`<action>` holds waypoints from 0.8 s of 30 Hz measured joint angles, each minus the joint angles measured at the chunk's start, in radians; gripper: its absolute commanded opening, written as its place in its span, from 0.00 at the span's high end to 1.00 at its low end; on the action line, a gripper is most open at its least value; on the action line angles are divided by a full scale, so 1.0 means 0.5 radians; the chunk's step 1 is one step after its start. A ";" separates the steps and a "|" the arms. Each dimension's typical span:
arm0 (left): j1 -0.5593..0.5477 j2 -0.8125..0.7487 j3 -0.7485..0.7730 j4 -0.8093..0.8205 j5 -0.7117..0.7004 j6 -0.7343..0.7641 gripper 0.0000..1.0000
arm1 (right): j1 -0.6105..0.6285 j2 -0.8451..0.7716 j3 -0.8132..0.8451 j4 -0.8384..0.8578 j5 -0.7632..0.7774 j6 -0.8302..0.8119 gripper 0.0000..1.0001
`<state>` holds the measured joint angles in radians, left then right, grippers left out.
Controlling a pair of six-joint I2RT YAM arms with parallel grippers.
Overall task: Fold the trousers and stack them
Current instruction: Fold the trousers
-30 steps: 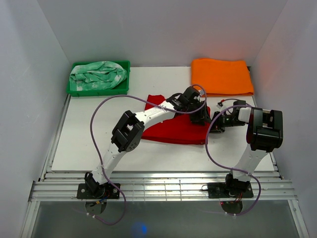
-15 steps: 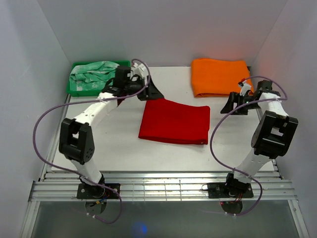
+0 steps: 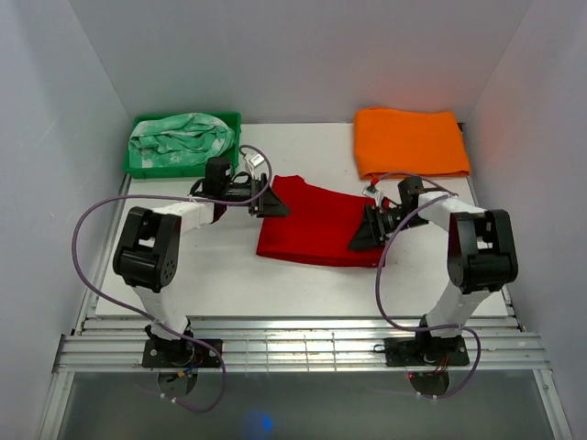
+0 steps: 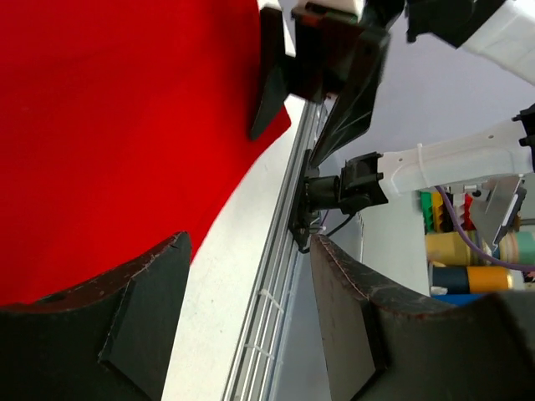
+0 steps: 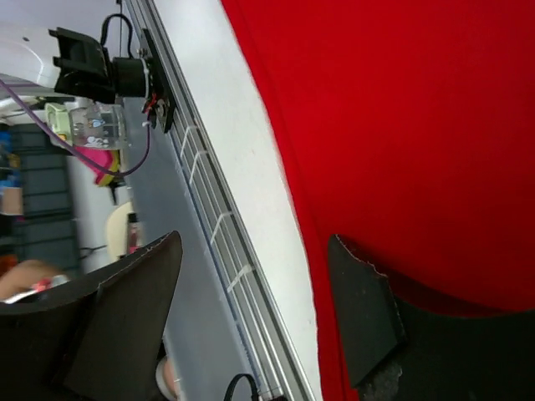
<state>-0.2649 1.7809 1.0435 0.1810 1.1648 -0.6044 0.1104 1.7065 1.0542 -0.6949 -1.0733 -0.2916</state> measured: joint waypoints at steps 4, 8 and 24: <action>0.027 0.164 -0.100 0.153 -0.019 -0.076 0.32 | -0.066 0.243 -0.194 0.072 -0.002 -0.008 0.26; 0.079 0.346 -0.146 0.175 -0.120 -0.102 0.32 | -0.155 0.333 -0.163 0.075 -0.034 0.000 0.29; -0.424 -0.356 0.207 -0.519 -1.093 1.324 0.25 | -0.668 -0.440 0.024 -0.051 0.388 0.159 0.02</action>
<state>-0.4770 1.6028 1.1469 -0.0784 0.6186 0.0574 -0.2237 1.4864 1.0660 -0.7204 -0.8791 -0.2123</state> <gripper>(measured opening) 0.758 0.964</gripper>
